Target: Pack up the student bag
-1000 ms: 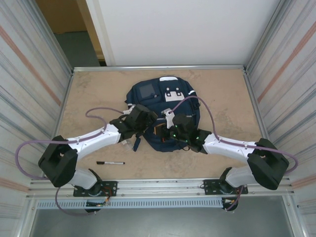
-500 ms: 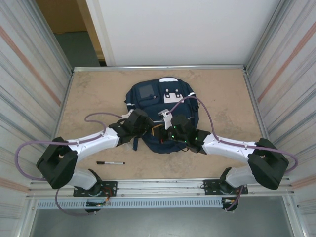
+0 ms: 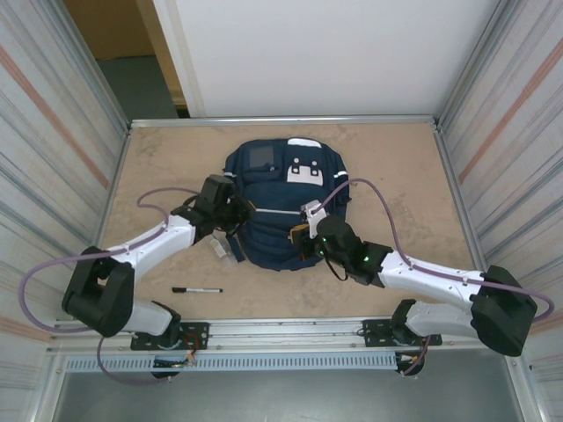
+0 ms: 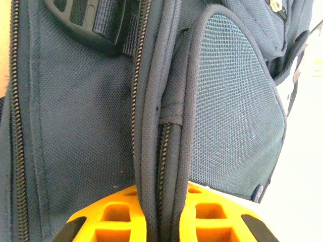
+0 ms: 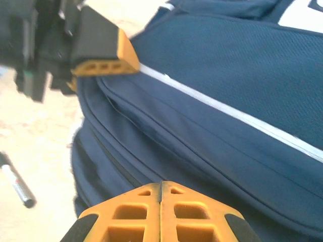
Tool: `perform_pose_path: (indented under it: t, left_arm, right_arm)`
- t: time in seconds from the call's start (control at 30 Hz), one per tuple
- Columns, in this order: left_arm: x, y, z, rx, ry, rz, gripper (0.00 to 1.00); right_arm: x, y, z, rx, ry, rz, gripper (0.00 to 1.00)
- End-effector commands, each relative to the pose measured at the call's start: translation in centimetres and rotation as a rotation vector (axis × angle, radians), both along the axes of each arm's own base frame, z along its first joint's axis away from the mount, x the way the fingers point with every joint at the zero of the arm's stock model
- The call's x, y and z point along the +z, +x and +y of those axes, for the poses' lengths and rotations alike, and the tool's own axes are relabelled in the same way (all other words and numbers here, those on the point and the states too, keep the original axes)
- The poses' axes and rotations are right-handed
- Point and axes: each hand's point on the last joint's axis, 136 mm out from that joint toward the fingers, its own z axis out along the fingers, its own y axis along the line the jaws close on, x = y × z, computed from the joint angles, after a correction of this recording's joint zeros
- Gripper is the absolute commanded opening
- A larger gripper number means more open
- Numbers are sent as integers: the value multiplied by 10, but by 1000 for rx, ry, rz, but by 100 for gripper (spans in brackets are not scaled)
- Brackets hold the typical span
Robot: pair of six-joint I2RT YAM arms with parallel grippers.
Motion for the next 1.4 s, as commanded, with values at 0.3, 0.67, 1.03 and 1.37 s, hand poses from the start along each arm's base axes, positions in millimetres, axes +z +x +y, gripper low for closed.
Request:
perform_pose_path:
  t: [0.3,0.67,1.03,1.37]
  left_arm:
    - [-4,82,-28,-461,-53,78,1]
    - [34,98,-21,-396,-67,18,54]
    - [41,-6,-28,-228,-149,-42,63]
    - [38,-1,-56,-157,-207,-101,67]
  right_arm:
    - [7,26,-56,-114,-109,-87,0]
    - [51,25,0,39,159,-36,0]
    - [67,24,29,98,286,13,0]
    - [67,13,55,169,288,20,0]
